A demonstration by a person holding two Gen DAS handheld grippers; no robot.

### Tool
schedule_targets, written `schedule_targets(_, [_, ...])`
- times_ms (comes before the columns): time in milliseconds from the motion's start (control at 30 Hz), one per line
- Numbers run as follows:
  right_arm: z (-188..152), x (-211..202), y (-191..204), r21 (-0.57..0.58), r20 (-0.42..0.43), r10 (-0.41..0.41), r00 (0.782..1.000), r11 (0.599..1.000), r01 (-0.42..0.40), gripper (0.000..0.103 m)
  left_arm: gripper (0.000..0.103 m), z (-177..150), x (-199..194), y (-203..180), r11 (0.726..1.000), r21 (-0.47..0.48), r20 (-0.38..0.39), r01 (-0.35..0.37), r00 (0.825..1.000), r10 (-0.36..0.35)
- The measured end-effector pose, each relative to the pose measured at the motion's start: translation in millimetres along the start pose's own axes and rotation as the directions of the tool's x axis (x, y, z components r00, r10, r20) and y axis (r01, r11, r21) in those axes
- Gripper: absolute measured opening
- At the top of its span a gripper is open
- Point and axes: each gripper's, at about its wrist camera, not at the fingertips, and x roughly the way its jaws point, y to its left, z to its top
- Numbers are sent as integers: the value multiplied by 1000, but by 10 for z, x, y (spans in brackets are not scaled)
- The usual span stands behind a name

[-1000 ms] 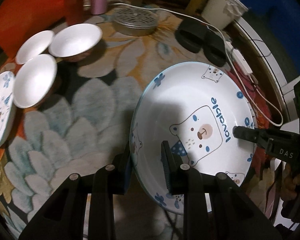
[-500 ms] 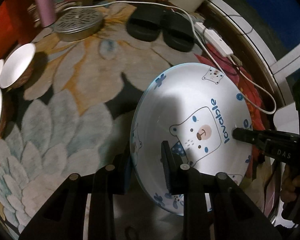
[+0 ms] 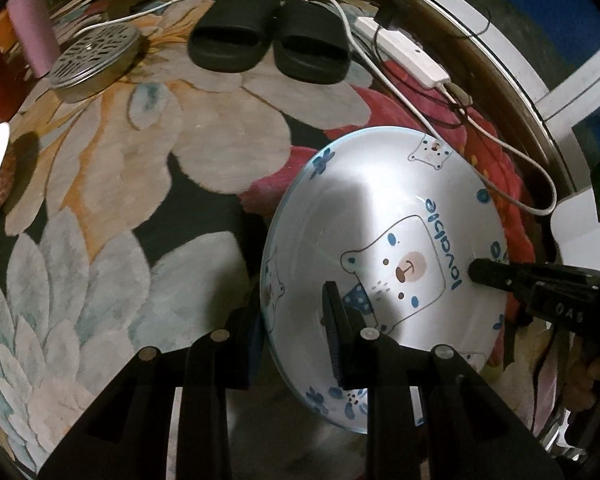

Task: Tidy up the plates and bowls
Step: 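Carry the bear plate with both grippers over the leaf-pattern plate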

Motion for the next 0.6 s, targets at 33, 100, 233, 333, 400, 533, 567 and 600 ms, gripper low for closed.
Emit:
schedule_targets(33, [0,3,-33,5,0,-1,1000,1000,1,13,27,7,26,-36,1000,12,-4,-4,1000,4])
schedule_targets(100, [4,14,-89,13,-1,-4,1000,1000,4,13,27,16,69,-86,1000,25,-8,-7,1000,7])
schedule_targets(233, [1,37,-202,31,-2,-13,1000,999,13,13,27,50,153,-155,999,34,-16,-10,1000,11])
schedule_targets(333, [23,44,-269,39,1,-16,1000,999,16,13,27,93,190,-207,999,41,-16,-14,1000,15])
schedule_targets(400, [48,47,-320,48,4,-17,1000,999,17,13,27,120,214,-253,998,52,-13,-21,1000,22])
schedule_targets(533, [118,72,-395,60,13,-23,1000,998,22,13,27,158,296,-278,998,55,-33,-25,999,27])
schedule_targets(567, [133,84,-393,59,14,-27,1000,998,26,13,27,155,312,-276,998,53,-38,-23,999,25])
schedule_targets(600, [151,98,-396,57,13,-30,999,998,29,14,27,153,324,-277,998,52,-40,-21,999,23])
